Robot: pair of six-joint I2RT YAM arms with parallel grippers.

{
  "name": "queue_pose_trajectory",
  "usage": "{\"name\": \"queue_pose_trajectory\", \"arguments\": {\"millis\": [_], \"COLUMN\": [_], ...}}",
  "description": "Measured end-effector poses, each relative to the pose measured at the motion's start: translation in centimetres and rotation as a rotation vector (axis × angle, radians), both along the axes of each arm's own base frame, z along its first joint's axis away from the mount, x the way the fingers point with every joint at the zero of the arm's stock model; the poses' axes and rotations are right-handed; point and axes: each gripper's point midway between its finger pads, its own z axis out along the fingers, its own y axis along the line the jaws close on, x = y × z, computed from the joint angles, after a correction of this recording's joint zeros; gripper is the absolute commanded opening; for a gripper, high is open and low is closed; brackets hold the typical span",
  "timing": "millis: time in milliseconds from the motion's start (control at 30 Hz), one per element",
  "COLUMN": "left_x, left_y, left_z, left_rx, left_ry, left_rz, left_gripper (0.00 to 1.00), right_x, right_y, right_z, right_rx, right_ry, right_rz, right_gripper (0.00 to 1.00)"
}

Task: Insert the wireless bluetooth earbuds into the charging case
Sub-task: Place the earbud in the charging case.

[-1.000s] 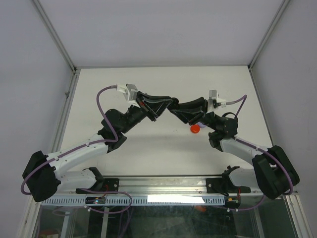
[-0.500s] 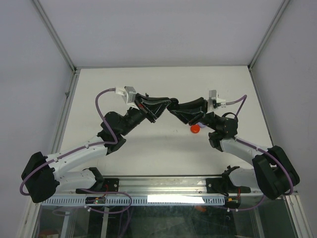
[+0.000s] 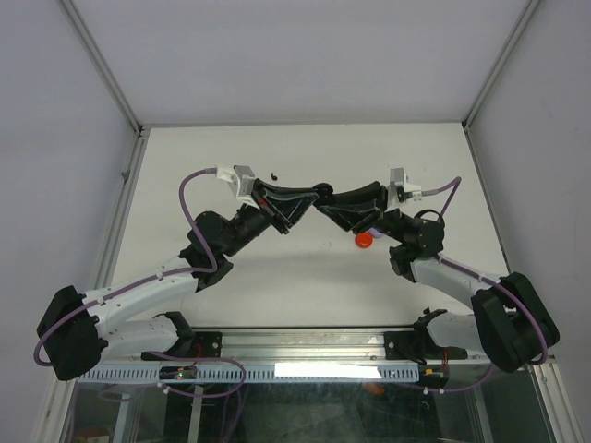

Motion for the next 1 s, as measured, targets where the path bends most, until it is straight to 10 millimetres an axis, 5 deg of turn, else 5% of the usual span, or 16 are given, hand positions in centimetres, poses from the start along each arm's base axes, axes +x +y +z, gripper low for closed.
{"name": "queue_pose_trajectory", "arguments": {"millis": [467, 800, 1000], "left_x": [-0.3, 0.2, 2.3], "left_y": [1.2, 3.7, 5.1], "left_z": [-0.8, -1.3, -2.6], "left_rx": [0.077, 0.13, 0.202], "left_ry": [0.016, 0.067, 0.138], "left_rz": [0.035, 0.146, 0.262], "left_gripper": [0.54, 0.67, 0.73], "right_x": [-0.3, -0.2, -0.1], "right_y": [0.1, -0.7, -1.4], "right_z": [-0.1, -0.1, -1.3], "right_rx": [-0.008, -0.023, -0.075], "right_ry": [-0.007, -0.072, -0.113], "right_rz": [0.012, -0.042, -0.107], "right_gripper": [0.0, 0.0, 0.0]}}
